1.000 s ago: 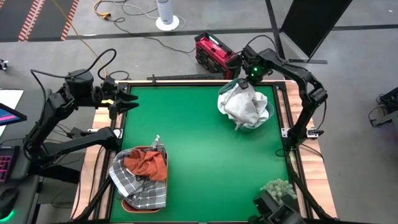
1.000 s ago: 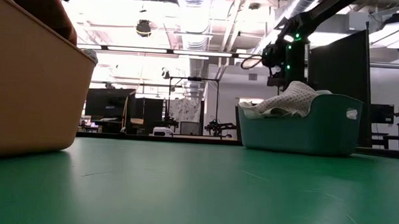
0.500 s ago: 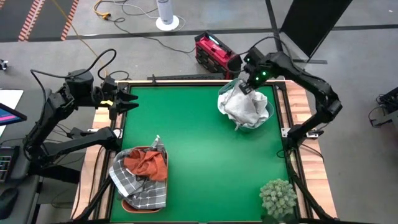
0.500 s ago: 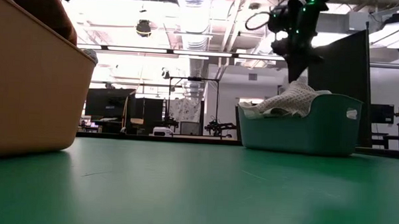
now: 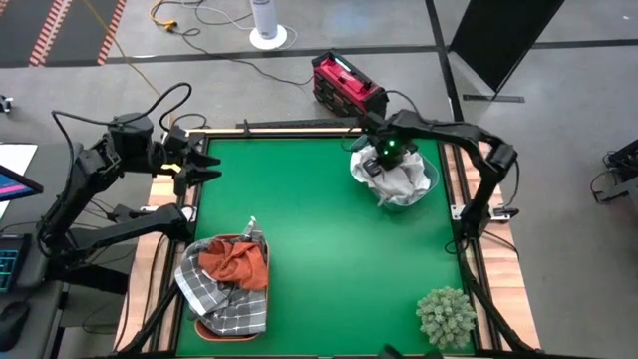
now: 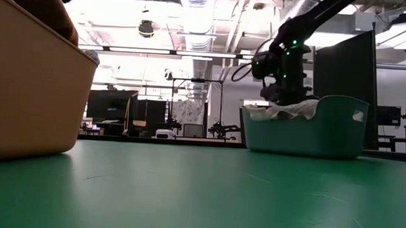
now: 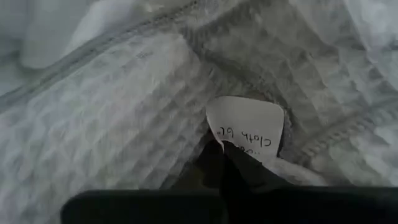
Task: Sort towels by color in basket
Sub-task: Put the light gray towel into the green bin, then adjust the towels in the orange bin
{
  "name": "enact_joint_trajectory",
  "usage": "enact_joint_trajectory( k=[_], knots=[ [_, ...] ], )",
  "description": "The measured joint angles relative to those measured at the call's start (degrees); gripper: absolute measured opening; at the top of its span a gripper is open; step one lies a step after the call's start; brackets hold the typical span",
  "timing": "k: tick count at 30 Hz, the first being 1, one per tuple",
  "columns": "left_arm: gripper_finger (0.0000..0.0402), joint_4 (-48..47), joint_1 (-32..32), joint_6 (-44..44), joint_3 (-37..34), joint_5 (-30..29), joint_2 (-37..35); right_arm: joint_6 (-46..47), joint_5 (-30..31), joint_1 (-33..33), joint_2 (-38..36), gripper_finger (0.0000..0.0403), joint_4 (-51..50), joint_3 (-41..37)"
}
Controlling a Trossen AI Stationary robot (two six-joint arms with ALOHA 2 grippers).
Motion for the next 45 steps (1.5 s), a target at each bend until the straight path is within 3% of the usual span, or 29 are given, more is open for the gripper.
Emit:
enact_joint_trajectory(
  k=[4, 15, 19, 30, 33, 38, 42, 45],
  knots=[
    [0.0242, 0.1, 0.0, -0.2, 0.0, 0.0, 0.0, 0.1, 0.0, -0.7, 2.4, 0.0060, -3.9, 0.2],
    [0.0242, 0.4, 0.0, 3.4, 0.0, 0.0, 0.0, 4.9, 3.1, -5.6, -3.0, 0.0176, -13.0, -0.3],
    [0.0242, 0.4, 0.0, 4.0, 0.0, 0.0, 0.0, 5.2, 1.5, -8.0, -3.9, 0.0209, -14.3, 0.1],
    [0.0242, -5.9, 0.0, 5.4, 0.0, 0.1, 0.0, 6.8, 2.6, -6.7, -11.8, 0.0235, -18.1, 14.6],
    [0.0242, -11.8, 0.0, 8.8, 0.0, 2.3, 0.0, 8.0, 2.9, -2.5, -14.4, 0.0235, -15.5, 15.7],
    [0.0242, -18.9, -1.6, 12.5, 0.0, 7.6, 0.0, 17.6, 6.5, 10.8, -16.6, 0.0235, -4.2, 14.4],
    [0.0242, -20.5, -5.8, 13.5, 0.0, 7.5, 0.0, 26.7, 12.6, 21.3, -16.6, 0.0235, 0.7, 14.3],
    [0.0242, -20.0, -8.8, 14.2, 0.0, 4.2, 0.3, 33.1, 17.8, 27.8, -16.6, 0.0235, 0.7, 14.3]
  ],
)
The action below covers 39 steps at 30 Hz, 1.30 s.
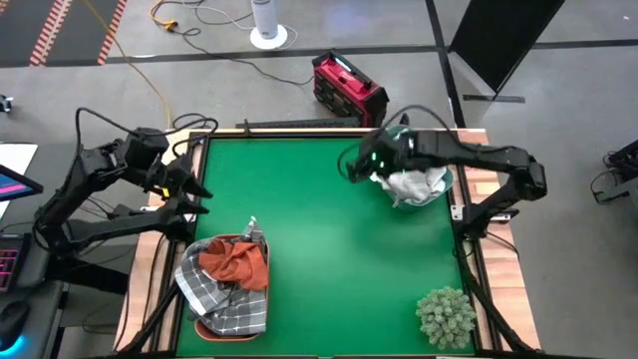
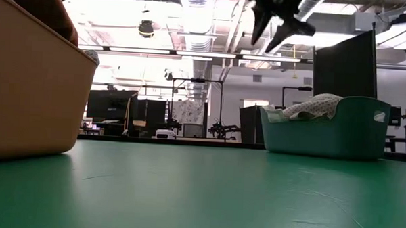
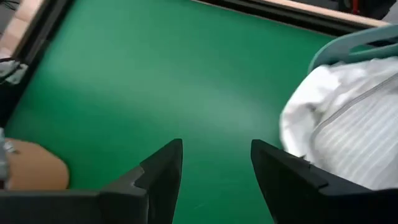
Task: Sort towels by color in basket
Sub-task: Adjust the towels in the orange bin
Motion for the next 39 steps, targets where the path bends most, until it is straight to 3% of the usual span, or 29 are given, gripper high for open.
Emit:
enact_joint_trajectory(
  k=[4, 11, 15, 20, 25, 29, 31, 39],
  knots=[
    [0.0242, 6.5, -3.4, -0.4, 0.0, -8.6, 3.8, 5.2, 3.3, 5.9, 0.0, 0.0234, 0.0, 0.0],
    [0.0242, 16.9, -10.9, -6.2, 0.0, -9.5, 13.7, 7.0, 3.6, 9.3, -0.6, 0.0234, -1.2, 0.7],
    [0.0236, 18.0, -19.8, -9.3, 0.0, -10.9, 16.7, 3.7, 8.3, 10.8, -3.3, 0.0234, -3.2, 1.1],
    [0.0213, 16.0, -33.5, -21.5, 0.0, -16.9, 17.4, -1.6, 12.7, 9.2, -7.7, 0.0234, -4.5, 1.1],
    [0.0195, 13.6, -47.4, -31.8, -0.5, -33.6, 17.4, -5.8, 14.5, 8.6, -9.9, 0.0234, -3.1, 1.3],
    [0.0190, 15.9, -54.0, -36.0, -3.6, -46.0, 18.4, -9.2, 15.3, 8.8, -9.6, 0.0234, 0.3, 1.2],
    [0.0190, 16.8, -55.3, -36.2, -6.6, -49.5, 18.9, -10.9, 15.8, 8.7, -9.1, 0.0234, 2.2, 1.2],
    [0.0189, 30.1, -57.3, -47.2, -24.3, -45.1, 18.9, -15.0, 15.7, 7.8, -7.3, 0.0234, 8.3, 1.3]
  ],
)
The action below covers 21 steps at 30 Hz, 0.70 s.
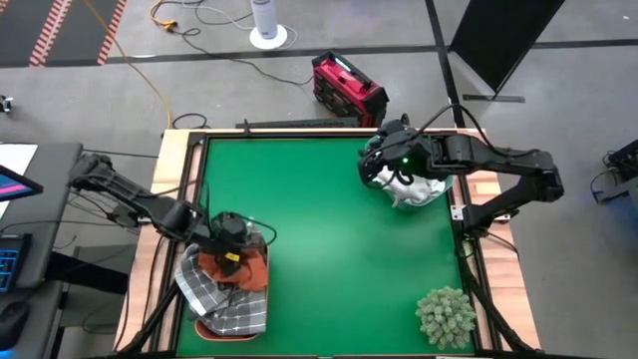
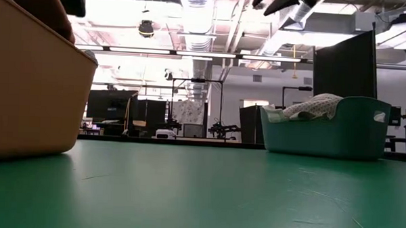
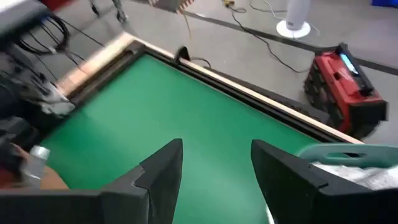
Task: Sort towels by color in basket
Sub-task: Adjust the towels in the orange bin
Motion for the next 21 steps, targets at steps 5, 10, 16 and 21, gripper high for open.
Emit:
enact_joint_trajectory(
  k=[5, 10, 16, 21],
  knots=[
    [0.0189, 5.8, -4.3, -0.4, -2.7, -2.9, 0.3, -0.1, -0.2, 0.0, -0.2, 0.0234, -0.9, -0.1],
    [0.0189, 7.7, -4.6, -0.4, -8.1, -1.6, 3.3, -0.1, -0.4, 0.2, -0.2, 0.0234, -1.2, -0.1],
    [0.0189, 8.5, -4.9, 2.8, -11.0, -3.0, 7.1, -0.5, -0.4, 0.1, -0.2, 0.0234, -1.8, -0.1],
    [0.0189, 6.2, -4.5, 7.0, -8.8, -1.9, 6.8, -0.5, -0.4, 0.0, -0.2, 0.0234, -2.3, -0.1]
  ],
)
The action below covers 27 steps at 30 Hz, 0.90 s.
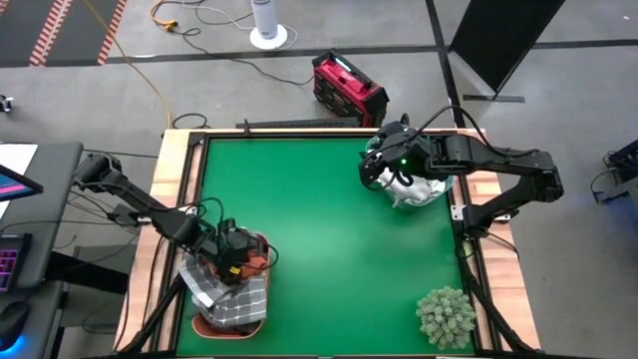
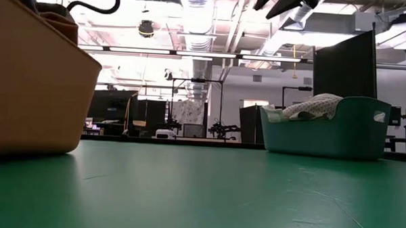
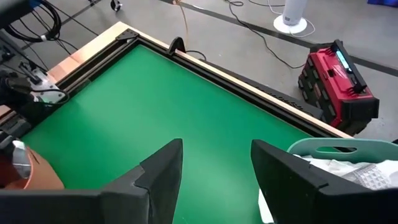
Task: Sort towels by color in basket
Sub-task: Adjust the towels in the orange bin
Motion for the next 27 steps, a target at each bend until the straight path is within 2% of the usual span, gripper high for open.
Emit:
enact_joint_trajectory(
  k=[5, 9, 14, 17, 21, 27],
  knots=[
    [0.0189, -5.1, -0.9, 2.8, 6.8, 1.7, -3.0, -0.9, 0.0, -0.7, 0.0, 0.0234, 0.0, 0.0],
    [0.0189, -11.2, -1.2, 1.2, 13.2, 2.8, -4.8, -1.4, 0.0, -1.3, 0.0, 0.0234, 0.0, 0.0],
    [0.0189, -9.9, -3.1, -0.2, 18.7, 4.7, -5.2, -1.5, 0.0, -1.6, 0.0, 0.0234, 0.0, 0.0],
    [0.0189, -6.7, -5.9, 0.9, 18.6, 7.4, -1.9, -1.6, -0.1, -1.9, 0.0, 0.0234, 0.0, 0.0],
    [0.0189, -4.7, -8.3, 1.1, 16.5, 7.7, 5.0, -1.6, -0.1, -2.6, 0.0, 0.0234, 0.0, 0.0],
    [0.0189, 3.7, -10.0, 4.7, 11.8, 6.5, 15.2, -2.3, -0.3, -3.3, 0.0, 0.0234, 0.0, 0.0]
  ],
)
